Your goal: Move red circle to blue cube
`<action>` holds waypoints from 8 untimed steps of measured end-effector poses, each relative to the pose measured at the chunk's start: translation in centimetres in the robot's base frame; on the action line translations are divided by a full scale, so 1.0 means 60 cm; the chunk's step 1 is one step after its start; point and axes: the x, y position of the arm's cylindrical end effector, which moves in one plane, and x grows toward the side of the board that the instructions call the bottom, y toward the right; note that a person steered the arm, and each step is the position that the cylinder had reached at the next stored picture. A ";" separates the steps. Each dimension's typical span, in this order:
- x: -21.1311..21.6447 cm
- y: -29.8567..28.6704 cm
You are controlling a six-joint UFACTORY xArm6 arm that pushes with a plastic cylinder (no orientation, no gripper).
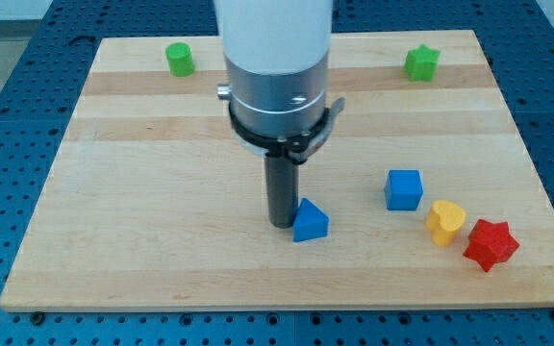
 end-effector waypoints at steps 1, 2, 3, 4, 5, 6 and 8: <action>0.000 0.039; 0.000 0.068; -0.014 0.046; -0.079 -0.044; -0.151 -0.125; -0.234 -0.017; -0.280 0.104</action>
